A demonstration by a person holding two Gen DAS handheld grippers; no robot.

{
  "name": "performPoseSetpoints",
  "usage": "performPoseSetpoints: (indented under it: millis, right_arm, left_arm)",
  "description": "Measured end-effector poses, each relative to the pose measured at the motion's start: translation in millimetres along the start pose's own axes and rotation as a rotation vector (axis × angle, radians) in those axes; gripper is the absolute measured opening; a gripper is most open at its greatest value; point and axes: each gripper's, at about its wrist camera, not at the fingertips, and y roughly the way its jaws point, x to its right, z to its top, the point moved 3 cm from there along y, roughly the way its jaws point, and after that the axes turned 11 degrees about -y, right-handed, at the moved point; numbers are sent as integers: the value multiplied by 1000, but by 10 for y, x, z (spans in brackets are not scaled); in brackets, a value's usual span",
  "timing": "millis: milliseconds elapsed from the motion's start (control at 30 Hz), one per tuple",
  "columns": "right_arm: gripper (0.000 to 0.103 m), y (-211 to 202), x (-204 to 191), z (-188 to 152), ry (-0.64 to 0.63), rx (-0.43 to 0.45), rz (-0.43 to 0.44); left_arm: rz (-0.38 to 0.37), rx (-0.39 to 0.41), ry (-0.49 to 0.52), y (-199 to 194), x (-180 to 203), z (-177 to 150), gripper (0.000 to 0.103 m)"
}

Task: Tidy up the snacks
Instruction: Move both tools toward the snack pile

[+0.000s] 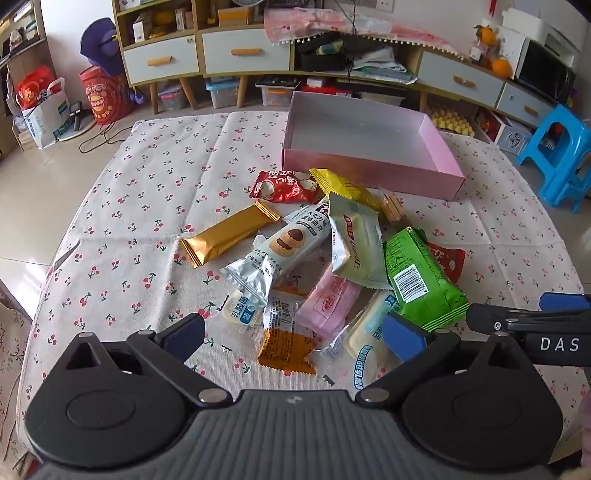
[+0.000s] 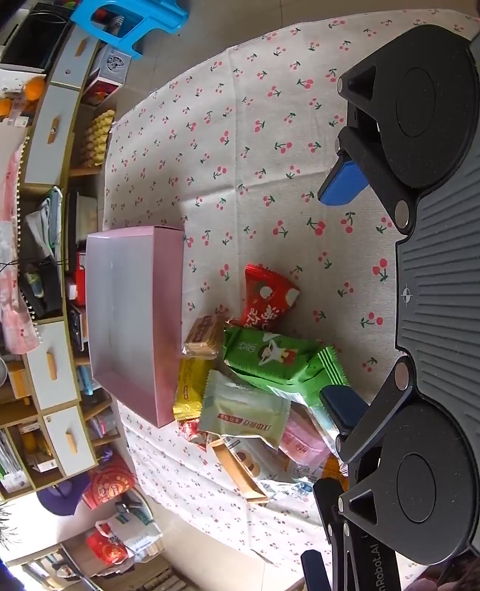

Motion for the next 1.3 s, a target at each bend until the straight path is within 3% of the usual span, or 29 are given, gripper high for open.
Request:
performPoseSetpoints:
  millis: [1300]
  right_arm:
    - [103,43,-24,-16,-11,-14,-6]
  left_arm:
    - [26,2,-2,38,-29,-11,103]
